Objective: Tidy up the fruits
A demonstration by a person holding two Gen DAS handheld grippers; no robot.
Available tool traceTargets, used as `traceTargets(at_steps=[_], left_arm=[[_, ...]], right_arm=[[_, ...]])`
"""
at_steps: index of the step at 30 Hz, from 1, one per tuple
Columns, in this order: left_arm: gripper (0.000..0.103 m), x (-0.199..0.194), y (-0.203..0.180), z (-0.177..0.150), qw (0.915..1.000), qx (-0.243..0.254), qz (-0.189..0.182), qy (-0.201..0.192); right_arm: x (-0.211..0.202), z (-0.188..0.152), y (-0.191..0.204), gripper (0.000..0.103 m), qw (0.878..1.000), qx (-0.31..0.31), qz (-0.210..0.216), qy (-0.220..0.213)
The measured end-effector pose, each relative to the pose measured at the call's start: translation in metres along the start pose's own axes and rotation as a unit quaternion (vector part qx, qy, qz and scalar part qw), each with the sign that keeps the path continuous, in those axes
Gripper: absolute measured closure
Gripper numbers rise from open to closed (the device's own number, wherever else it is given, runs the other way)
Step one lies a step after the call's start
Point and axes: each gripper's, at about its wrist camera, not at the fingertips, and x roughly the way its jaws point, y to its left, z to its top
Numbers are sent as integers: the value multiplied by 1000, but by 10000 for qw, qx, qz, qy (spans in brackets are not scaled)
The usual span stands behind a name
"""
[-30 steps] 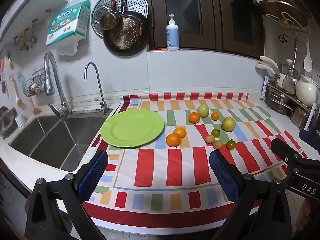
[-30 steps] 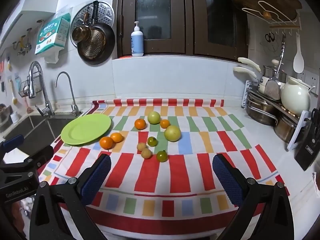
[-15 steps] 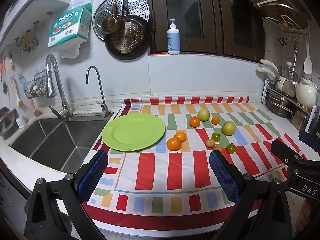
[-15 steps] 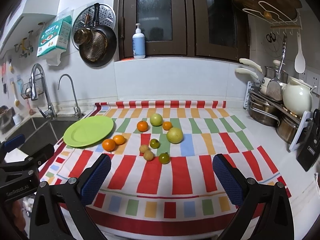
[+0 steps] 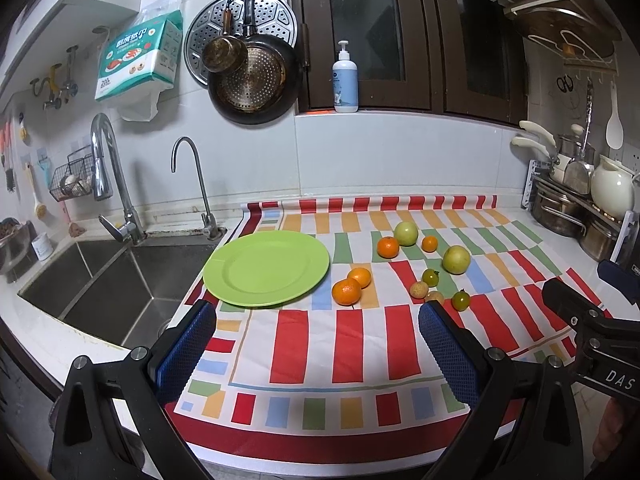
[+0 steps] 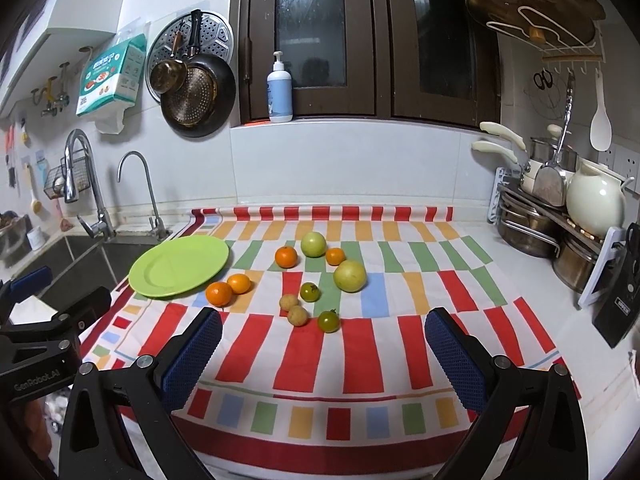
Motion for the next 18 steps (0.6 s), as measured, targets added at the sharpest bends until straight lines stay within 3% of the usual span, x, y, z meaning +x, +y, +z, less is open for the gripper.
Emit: traceTargets(at_steps=[18], left_arm=[[0,2,-1,3,10000,5,12,-3]], right_arm=[[1,2,1,0,10000,-27,53,-38]])
